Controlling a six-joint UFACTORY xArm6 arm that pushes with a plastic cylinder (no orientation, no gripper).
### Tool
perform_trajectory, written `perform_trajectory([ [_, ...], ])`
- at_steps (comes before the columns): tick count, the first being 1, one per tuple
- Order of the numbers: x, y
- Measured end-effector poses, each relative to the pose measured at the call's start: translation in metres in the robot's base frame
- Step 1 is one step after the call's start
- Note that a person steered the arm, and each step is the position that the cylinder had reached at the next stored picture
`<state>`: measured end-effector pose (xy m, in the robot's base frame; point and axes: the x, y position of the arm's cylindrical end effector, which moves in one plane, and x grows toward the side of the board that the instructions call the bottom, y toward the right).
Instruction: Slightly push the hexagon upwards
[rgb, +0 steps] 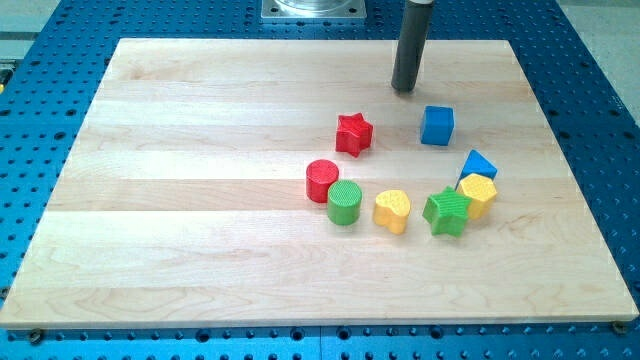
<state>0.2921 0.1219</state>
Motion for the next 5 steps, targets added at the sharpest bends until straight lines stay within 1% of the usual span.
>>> perform_trajectory([
  [1,0.000,0.000],
  [3,0.026,0.007],
  [4,0.029,0.031],
  [5,0.055,0.099],
])
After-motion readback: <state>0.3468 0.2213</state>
